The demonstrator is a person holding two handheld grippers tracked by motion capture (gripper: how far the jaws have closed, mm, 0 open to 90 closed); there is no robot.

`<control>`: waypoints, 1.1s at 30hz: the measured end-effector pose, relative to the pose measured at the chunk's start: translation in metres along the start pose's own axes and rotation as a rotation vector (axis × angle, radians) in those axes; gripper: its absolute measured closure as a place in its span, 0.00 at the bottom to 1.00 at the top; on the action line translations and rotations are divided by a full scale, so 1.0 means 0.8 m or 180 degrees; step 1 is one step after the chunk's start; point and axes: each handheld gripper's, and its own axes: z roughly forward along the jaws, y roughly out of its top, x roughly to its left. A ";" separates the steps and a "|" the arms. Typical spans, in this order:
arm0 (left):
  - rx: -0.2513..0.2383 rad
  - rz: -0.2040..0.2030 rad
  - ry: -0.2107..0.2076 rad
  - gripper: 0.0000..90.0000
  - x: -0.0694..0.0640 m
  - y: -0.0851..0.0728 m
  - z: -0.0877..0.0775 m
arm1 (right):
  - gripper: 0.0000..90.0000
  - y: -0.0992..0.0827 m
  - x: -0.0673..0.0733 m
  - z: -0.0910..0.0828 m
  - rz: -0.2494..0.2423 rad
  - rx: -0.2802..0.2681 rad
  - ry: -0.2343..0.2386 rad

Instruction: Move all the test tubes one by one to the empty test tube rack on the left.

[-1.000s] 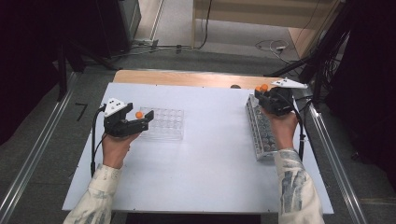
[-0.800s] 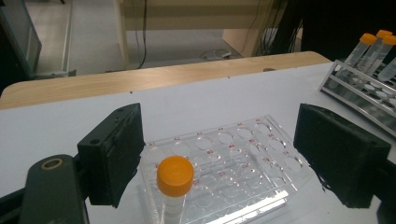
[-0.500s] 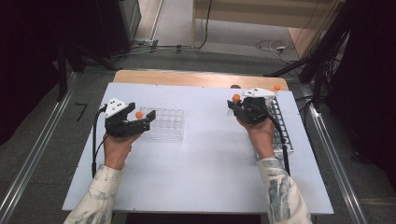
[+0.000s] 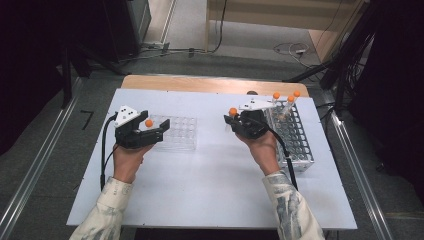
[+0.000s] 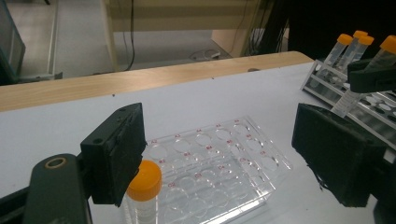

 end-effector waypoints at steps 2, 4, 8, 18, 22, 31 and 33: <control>-0.0003 -0.0002 -0.0029 0.20 -0.002 0.001 0.000 | 0.80 0.001 0.004 0.001 -0.0011 0.0006 0.0037; 0.0002 0.0000 -0.0054 0.20 -0.004 0.001 -0.001 | 0.80 0.003 0.007 0.002 -0.0013 0.0010 0.0062; 0.0018 0.0026 -0.0086 0.20 -0.008 0.003 -0.001 | 0.80 0.006 0.016 0.004 -0.0039 0.0003 0.0125; 0.0039 0.0057 -0.0292 0.20 -0.023 0.007 -0.002 | 0.80 0.014 0.042 0.003 -0.0181 -0.0044 0.0299; 0.0036 0.0101 -0.0373 0.21 -0.031 0.008 -0.004 | 0.80 0.018 0.057 0.005 -0.0255 -0.0023 0.0383; 0.0027 0.0138 -0.0699 0.25 -0.043 0.009 -0.005 | 0.80 0.017 0.092 0.019 -0.0396 0.0027 0.0617; 0.0017 0.0127 -0.0865 0.28 -0.045 0.011 -0.007 | 0.80 0.016 0.101 0.022 -0.0430 0.0033 0.0665</control>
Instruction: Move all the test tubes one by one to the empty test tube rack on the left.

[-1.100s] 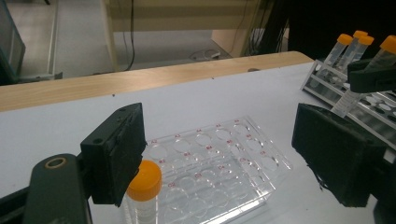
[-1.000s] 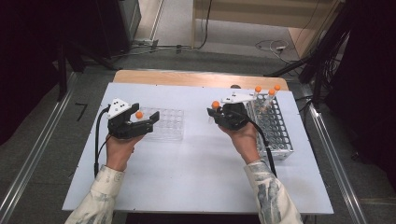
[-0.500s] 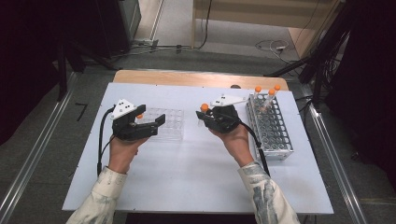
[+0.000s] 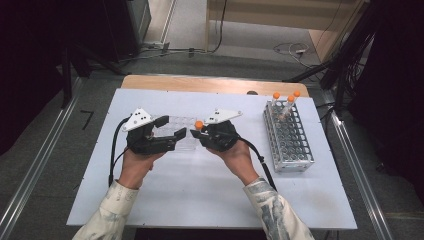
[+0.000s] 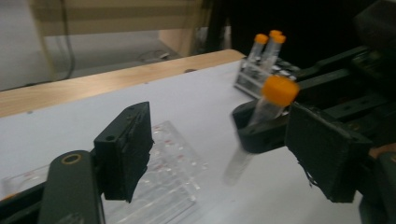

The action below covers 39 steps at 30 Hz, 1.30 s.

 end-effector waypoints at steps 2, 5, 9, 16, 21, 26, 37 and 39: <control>-0.0020 0.0036 -0.0096 0.32 -0.005 0.002 -0.001 | 0.80 0.001 0.008 0.006 -0.0042 0.0021 0.0064; 0.0004 0.0138 -0.0158 0.37 -0.011 0.003 -0.001 | 0.80 0.002 0.020 0.014 -0.0090 0.0049 0.0136; 0.0094 0.0221 -0.0184 0.46 -0.014 0.000 0.003 | 0.80 0.004 0.027 0.021 -0.0109 0.0037 0.0207; 0.0125 0.0261 -0.0191 0.61 -0.011 -0.002 0.005 | 0.80 0.007 0.034 0.024 -0.0129 0.0047 0.0254; 0.0169 0.0260 -0.0212 0.70 -0.009 -0.005 0.008 | 0.80 0.007 0.033 0.025 -0.0113 0.0054 0.0257; 0.0196 0.0250 -0.0212 0.76 -0.006 -0.007 0.009 | 0.80 0.007 0.033 0.026 -0.0098 0.0070 0.0259; 0.0149 0.0229 -0.0215 0.78 -0.006 -0.006 0.007 | 0.79 0.008 0.031 0.024 -0.0089 0.0041 0.0307; 0.0129 0.0210 -0.0200 0.78 -0.006 -0.005 0.007 | 0.74 0.008 0.031 0.022 -0.0100 0.0018 0.0338</control>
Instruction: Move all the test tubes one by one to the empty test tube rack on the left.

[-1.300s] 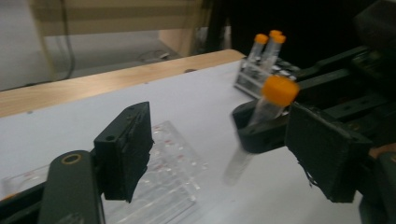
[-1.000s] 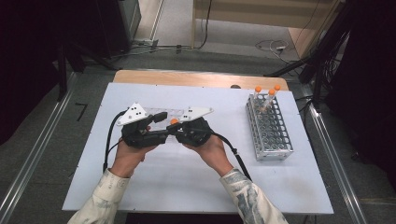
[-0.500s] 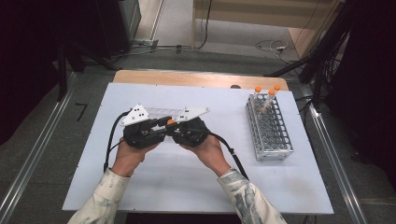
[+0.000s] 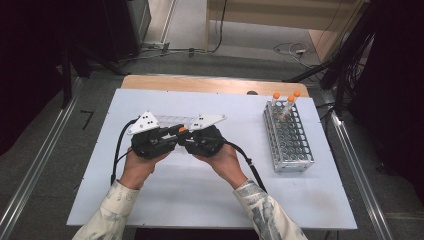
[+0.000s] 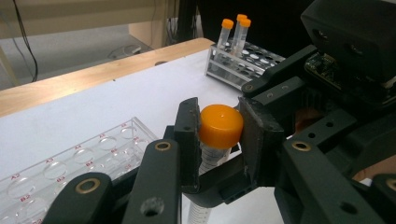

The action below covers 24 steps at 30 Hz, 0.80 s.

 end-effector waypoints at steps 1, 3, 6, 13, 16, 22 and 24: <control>-0.0011 -0.0013 0.0002 0.78 0.001 0.000 0.000 | 0.68 0.000 0.001 0.000 -0.0003 -0.0007 0.0013; -0.0011 -0.0026 0.0006 0.78 0.003 0.000 -0.001 | 0.57 0.001 0.004 -0.001 -0.0039 -0.0026 -0.0018; -0.0022 -0.0041 0.0034 0.78 0.006 0.000 -0.003 | 0.40 0.001 0.007 -0.002 -0.0026 -0.0027 -0.0045; -0.0114 -0.0104 0.0154 0.78 0.019 0.003 -0.013 | 0.27 -0.005 0.004 -0.011 0.0070 -0.0047 -0.0123; -0.0140 -0.0128 0.0241 0.78 0.026 0.003 -0.016 | 0.26 -0.008 0.000 -0.016 0.0139 -0.0049 -0.0153; -0.0203 -0.0122 0.0534 0.78 0.043 0.005 -0.027 | 0.21 -0.011 -0.007 -0.023 0.0229 -0.0059 -0.0197; -0.0247 -0.0157 0.0608 0.78 0.051 0.005 -0.031 | 0.21 -0.012 -0.010 -0.023 0.0254 -0.0057 -0.0210</control>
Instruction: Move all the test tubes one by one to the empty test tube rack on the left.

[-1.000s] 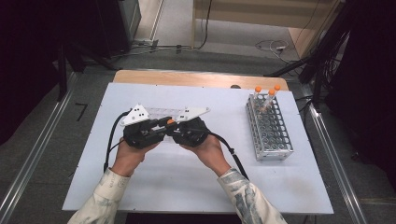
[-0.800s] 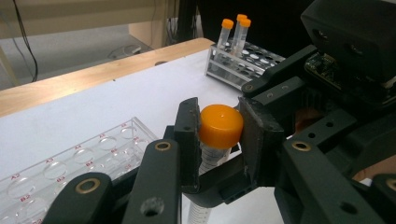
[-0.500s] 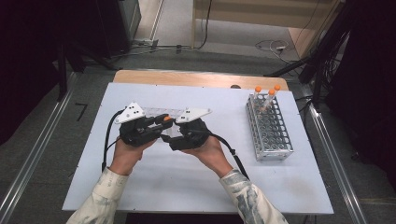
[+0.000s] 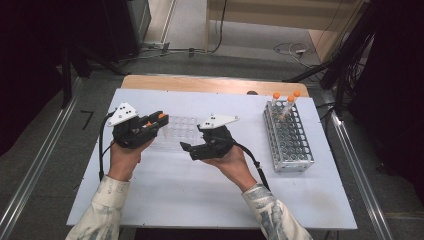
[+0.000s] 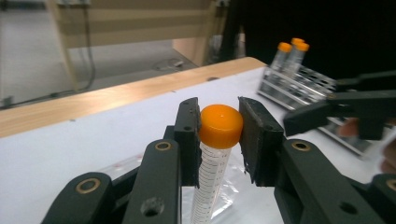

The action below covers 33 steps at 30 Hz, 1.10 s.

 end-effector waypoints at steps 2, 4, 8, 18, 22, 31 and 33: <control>-0.0037 -0.0028 0.0075 0.78 0.007 0.000 -0.002 | 0.21 -0.001 -0.001 0.000 0.0002 0.0005 -0.0004; -0.0054 -0.0038 0.0132 0.78 0.012 0.000 -0.003 | 0.21 -0.002 -0.001 0.000 0.0016 0.0016 -0.0012; -0.0055 -0.0013 0.0212 0.78 0.018 -0.002 -0.001 | 0.22 -0.002 -0.002 0.001 0.0016 0.0004 -0.0023; -0.0065 0.0035 0.0272 0.78 0.021 -0.004 0.009 | 0.23 -0.005 -0.004 0.002 0.0028 0.0009 -0.0046; -0.0035 0.0042 0.0305 0.78 0.023 -0.006 0.011 | 0.23 -0.005 -0.003 0.003 0.0028 0.0015 -0.0039; 0.0222 0.0024 0.0312 0.77 0.027 -0.024 0.025 | 0.23 -0.005 -0.003 0.001 0.0025 0.0000 -0.0043; 0.0263 0.0063 0.0339 0.77 0.026 -0.029 0.027 | 0.23 -0.006 -0.004 0.001 0.0039 -0.0002 -0.0026</control>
